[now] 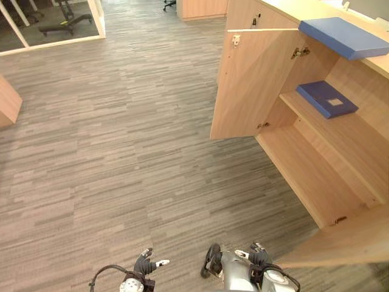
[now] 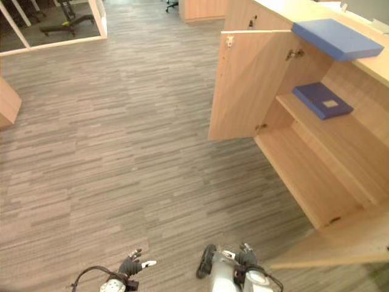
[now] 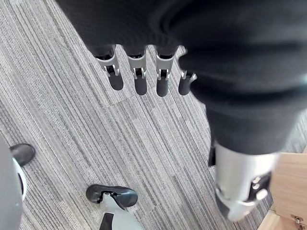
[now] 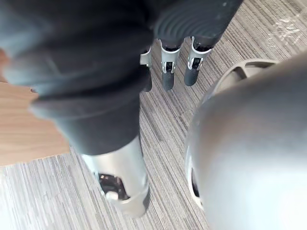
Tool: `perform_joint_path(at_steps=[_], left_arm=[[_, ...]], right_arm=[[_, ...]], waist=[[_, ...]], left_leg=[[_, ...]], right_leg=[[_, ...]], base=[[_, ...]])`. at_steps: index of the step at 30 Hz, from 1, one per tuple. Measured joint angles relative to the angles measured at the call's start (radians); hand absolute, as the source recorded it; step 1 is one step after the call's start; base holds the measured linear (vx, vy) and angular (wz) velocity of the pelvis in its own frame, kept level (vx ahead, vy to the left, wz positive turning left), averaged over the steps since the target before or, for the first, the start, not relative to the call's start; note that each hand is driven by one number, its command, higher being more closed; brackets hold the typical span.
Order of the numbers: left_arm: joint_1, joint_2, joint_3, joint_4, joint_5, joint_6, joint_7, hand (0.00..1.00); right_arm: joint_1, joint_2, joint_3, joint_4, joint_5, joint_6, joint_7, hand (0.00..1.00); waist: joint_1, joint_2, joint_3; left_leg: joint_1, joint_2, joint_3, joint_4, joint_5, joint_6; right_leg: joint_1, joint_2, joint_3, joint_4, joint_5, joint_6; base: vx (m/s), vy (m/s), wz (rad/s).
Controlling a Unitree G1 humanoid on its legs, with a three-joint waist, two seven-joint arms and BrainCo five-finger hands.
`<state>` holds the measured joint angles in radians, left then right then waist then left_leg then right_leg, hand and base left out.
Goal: Walk over to the cabinet, pick up the folder, carry it to the office cabinet, place the folder inside the office cabinet, then close the office cabinet door
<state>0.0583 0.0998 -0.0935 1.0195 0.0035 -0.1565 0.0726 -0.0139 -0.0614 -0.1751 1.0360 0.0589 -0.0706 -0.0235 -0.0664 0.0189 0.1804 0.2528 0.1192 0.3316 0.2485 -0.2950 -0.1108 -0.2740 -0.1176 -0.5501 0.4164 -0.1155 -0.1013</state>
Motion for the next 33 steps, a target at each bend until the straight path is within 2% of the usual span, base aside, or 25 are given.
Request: perform_joint_path(at_steps=[1,2,3,4,6,7,9,12,14,15,17,18,19,20,21,22,23,24,25,26,27,28,30,32,33], left_arm=[[0.003,-0.010,0.044,0.000,-0.002,0.003,0.000,0.00],[0.004,-0.019,0.077,-0.004,-0.005,0.005,0.000,0.00],[0.008,-0.034,0.135,-0.012,-0.019,0.011,0.004,0.00],[0.009,-0.036,0.164,-0.016,-0.049,0.011,0.012,0.00],[0.008,-0.028,0.177,-0.033,-0.066,0.011,0.018,0.00],[0.008,-0.033,0.198,-0.050,-0.090,0.010,0.021,0.00],[0.008,-0.037,0.214,-0.065,-0.104,0.009,0.028,0.00],[0.006,-0.039,0.223,-0.072,-0.123,-0.001,0.041,0.00],[0.004,-0.050,0.235,-0.071,-0.125,-0.007,0.051,0.00],[0.004,-0.053,0.236,-0.069,-0.130,-0.008,0.055,0.00],[0.002,-0.053,0.237,-0.064,-0.144,-0.009,0.060,0.00],[0.000,-0.049,0.237,-0.048,-0.157,-0.009,0.062,0.00],[-0.004,-0.047,0.237,-0.029,-0.166,-0.009,0.064,0.00],[-0.004,-0.047,0.237,-0.025,-0.168,-0.009,0.064,0.00],[-0.005,-0.047,0.238,-0.012,-0.171,-0.010,0.064,0.00],[-0.007,-0.034,0.236,-0.008,-0.175,-0.010,0.064,0.00],[-0.008,-0.029,0.230,-0.007,-0.175,-0.008,0.064,0.00],[-0.004,-0.014,0.212,0.005,-0.175,-0.007,0.063,0.00],[-0.004,-0.005,0.210,0.010,-0.174,-0.006,0.062,0.00],[-0.005,0.003,0.212,0.010,-0.172,-0.006,0.061,0.00],[-0.002,0.023,0.212,0.011,-0.164,-0.005,0.059,0.00],[-0.006,0.038,0.212,0.012,-0.155,-0.002,0.055,0.00],[-0.011,0.044,0.212,0.014,-0.156,0.002,0.053,0.00],[-0.028,0.039,0.212,0.035,-0.155,0.007,0.051,0.00],[-0.039,0.034,0.212,0.035,-0.154,0.009,0.050,0.00]], right_arm=[[0.001,0.003,-0.004,0.004,0.002,0.001,-0.001,0.00],[0.003,0.005,-0.009,0.004,0.003,0.002,-0.002,0.00],[0.006,0.005,-0.024,0.011,0.005,0.008,-0.003,0.00],[0.007,0.003,-0.030,0.029,0.006,0.009,-0.005,0.00],[0.007,0.000,-0.030,0.051,0.004,0.011,-0.007,0.00],[0.007,-0.009,-0.031,0.063,0.003,0.014,-0.008,0.00],[0.006,-0.015,-0.029,0.071,0.003,0.025,-0.009,0.00],[-0.002,-0.010,-0.023,0.073,0.003,0.031,-0.014,0.00],[0.005,-0.010,-0.019,0.073,0.003,0.029,-0.017,0.00],[0.010,-0.010,-0.018,0.073,0.003,0.029,-0.017,0.00],[0.019,-0.009,-0.019,0.076,0.008,0.029,-0.020,0.00],[0.031,-0.011,-0.022,0.076,0.004,0.028,-0.020,0.00],[0.033,-0.014,-0.034,0.077,0.002,0.028,-0.018,0.00],[0.033,-0.014,-0.041,0.077,0.001,0.028,-0.013,0.00],[0.032,-0.015,-0.063,0.073,0.001,0.028,-0.006,0.00],[0.032,-0.010,-0.079,0.063,0.001,0.028,-0.001,0.00],[0.031,-0.010,-0.080,0.058,0.003,0.028,0.001,0.00],[0.030,-0.015,-0.080,0.054,0.003,0.027,0.001,0.00],[0.023,-0.019,-0.078,0.054,0.003,0.024,0.002,0.00],[0.020,-0.017,-0.077,0.054,0.003,0.022,0.002,0.00],[0.016,-0.006,-0.076,0.055,0.003,0.016,0.003,0.00],[0.011,-0.001,-0.074,0.057,0.002,0.011,0.007,0.00],[0.009,-0.001,-0.068,0.059,0.002,0.007,0.013,0.00],[0.004,0.000,-0.057,0.057,0.001,0.006,0.014,0.00],[0.004,0.001,-0.058,0.055,0.001,0.005,0.015,0.00]], waist=[[-0.003,0.006,0.004],[-0.004,0.017,0.010],[0.003,0.035,0.020],[0.010,0.033,0.025],[0.028,0.017,0.029],[0.040,0.003,0.037],[0.059,0.003,0.038],[0.064,-0.001,0.043],[0.066,0.000,0.044],[0.067,0.002,0.043],[0.078,0.000,0.038],[0.079,0.005,0.023],[0.080,-0.002,0.014],[0.083,-0.001,0.014],[0.082,-0.005,0.016],[0.084,-0.031,0.026],[0.077,-0.044,0.029],[0.055,-0.049,0.024],[0.054,-0.042,0.018],[0.057,-0.039,0.017],[0.057,-0.032,0.017],[0.056,-0.032,0.018],[0.055,-0.031,0.020],[0.051,-0.030,0.028],[0.045,-0.036,0.031]], left_leg=[[-0.108,0.072,-0.019,0.254,0.012,0.004],[-0.163,0.121,-0.028,0.401,0.038,0.014],[-0.255,0.208,-0.052,0.683,0.085,0.040],[-0.307,0.249,-0.069,0.843,0.080,0.036],[-0.351,0.242,-0.067,0.899,0.077,0.037],[-0.402,0.211,-0.062,0.869,0.072,0.038],[-0.460,0.176,-0.077,0.795,0.062,0.041],[-0.527,0.089,-0.217,0.431,0.051,0.029],[-0.534,0.030,-0.396,0.098,0.107,-0.006],[-0.534,0.024,-0.432,0.041,0.126,-0.007],[-0.525,0.014,-0.468,0.029,0.230,-0.007],[-0.521,-0.007,-0.456,0.052,0.284,0.007],[-0.506,-0.027,-0.403,0.074,0.295,0.022],[-0.489,-0.034,-0.377,0.072,0.281,0.042],[-0.455,-0.052,-0.338,0.063,0.261,0.065],[-0.383,-0.100,-0.289,0.034,0.239,0.093],[-0.351,-0.125,-0.270,0.025,0.226,0.112],[-0.303,-0.158,-0.251,0.014,0.199,0.142],[-0.265,-0.159,-0.221,-0.011,0.185,0.156],[-0.238,-0.155,-0.211,-0.034,0.184,0.157],[-0.207,-0.140,-0.190,-0.071,0.184,0.157],[-0.181,-0.120,-0.166,-0.097,0.181,0.154],[-0.152,-0.099,-0.139,-0.126,0.175,0.148],[-0.101,-0.079,-0.090,-0.165,0.167,0.135],[-0.087,-0.080,-0.076,-0.173,0.161,0.128]], right_leg=[[0.051,0.055,-0.004,-0.078,0.000,-0.001],[0.087,0.093,-0.002,-0.121,0.001,-0.002],[0.167,0.164,0.009,-0.191,0.003,-0.008],[0.245,0.207,0.033,-0.236,0.001,-0.025],[0.328,0.224,0.070,-0.279,-0.003,-0.032],[0.382,0.226,0.124,-0.311,-0.003,-0.033],[0.420,0.226,0.182,-0.344,-0.003,-0.032],[0.483,0.224,0.280,-0.386,-0.011,-0.018],[0.527,0.220,0.348,-0.432,-0.028,0.010],[0.541,0.219,0.366,-0.439,-0.034,0.019],[0.572,0.198,0.412,-0.434,-0.058,0.054],[0.569,0.166,0.437,-0.400,-0.082,0.092],[0.507,0.109,0.455,-0.262,-0.124,0.140],[0.460,0.084,0.461,-0.162,-0.136,0.158],[0.377,0.040,0.460,0.029,-0.143,0.153],[0.278,-0.055,0.439,0.296,-0.115,0.105],[0.241,-0.107,0.414,0.402,-0.083,0.048],[0.207,-0.208,0.320,0.525,-0.031,-0.039],[0.184,-0.269,0.216,0.557,-0.035,-0.032],[0.176,-0.283,0.167,0.550,-0.046,-0.013],[0.153,-0.277,0.101,0.518,-0.076,0.034],[0.140,-0.237,0.073,0.447,-0.109,0.090],[0.129,-0.179,0.040,0.328,-0.133,0.125],[0.118,-0.098,-0.001,0.117,-0.126,0.123],[0.104,-0.082,-0.002,0.061,-0.114,0.109]], base=[[0.49,-0.407,-0.24],[0.46,-0.406,-0.36],[0.50,-0.334,-0.55],[0.51,-0.288,-0.70],[0.52,-0.179,-0.70],[0.49,-0.118,-0.79],[0.43,-0.036,-1.03],[0.43,0.050,-0.98],[0.39,0.131,-0.91],[0.49,0.232,-0.92],[0.45,0.250,-0.83],[0.53,0.337,-0.93],[0.62,0.415,-0.93],[0.46,0.393,-0.88],[0.40,0.403,-0.77],[0.37,0.397,-0.66],[0.35,0.367,-0.44],[0.30,0.327,-0.41],[0.27,0.310,-0.46],[0.25,0.253,-0.66],[0.24,0.181,-0.67],[0.23,0.149,-0.65],[0.19,0.078,-0.55],[0.27,0.004,-0.66],[0.28,-0.052,-0.49]])
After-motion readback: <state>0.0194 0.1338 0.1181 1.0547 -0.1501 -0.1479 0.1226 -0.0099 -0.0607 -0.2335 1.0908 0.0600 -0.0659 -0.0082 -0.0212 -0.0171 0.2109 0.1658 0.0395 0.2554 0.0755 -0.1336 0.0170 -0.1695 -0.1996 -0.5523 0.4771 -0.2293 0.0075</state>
